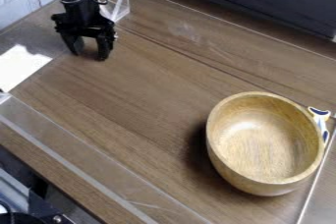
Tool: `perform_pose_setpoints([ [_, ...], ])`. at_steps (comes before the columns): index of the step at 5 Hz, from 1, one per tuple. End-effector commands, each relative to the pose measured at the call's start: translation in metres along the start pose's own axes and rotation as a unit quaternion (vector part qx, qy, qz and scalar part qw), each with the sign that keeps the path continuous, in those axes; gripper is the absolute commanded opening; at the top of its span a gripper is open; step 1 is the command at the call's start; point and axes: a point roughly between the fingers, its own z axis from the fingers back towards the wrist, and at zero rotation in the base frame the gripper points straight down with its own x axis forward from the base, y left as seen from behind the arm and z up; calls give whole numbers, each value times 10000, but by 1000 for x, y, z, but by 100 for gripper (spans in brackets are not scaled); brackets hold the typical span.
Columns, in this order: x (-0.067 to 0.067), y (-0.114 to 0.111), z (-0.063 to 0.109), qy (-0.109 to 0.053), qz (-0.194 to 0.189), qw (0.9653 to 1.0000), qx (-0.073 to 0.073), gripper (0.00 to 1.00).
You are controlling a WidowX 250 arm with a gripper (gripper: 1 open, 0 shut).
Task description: Remove the blue fish from inside the brown bowl and put it on the table
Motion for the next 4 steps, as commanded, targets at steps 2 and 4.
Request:
perform_pose_setpoints([
  [2, 14, -3, 29, -236, -183, 9994, 145, 100],
  [4, 15, -8, 22, -81, -128, 9998, 103, 100],
])
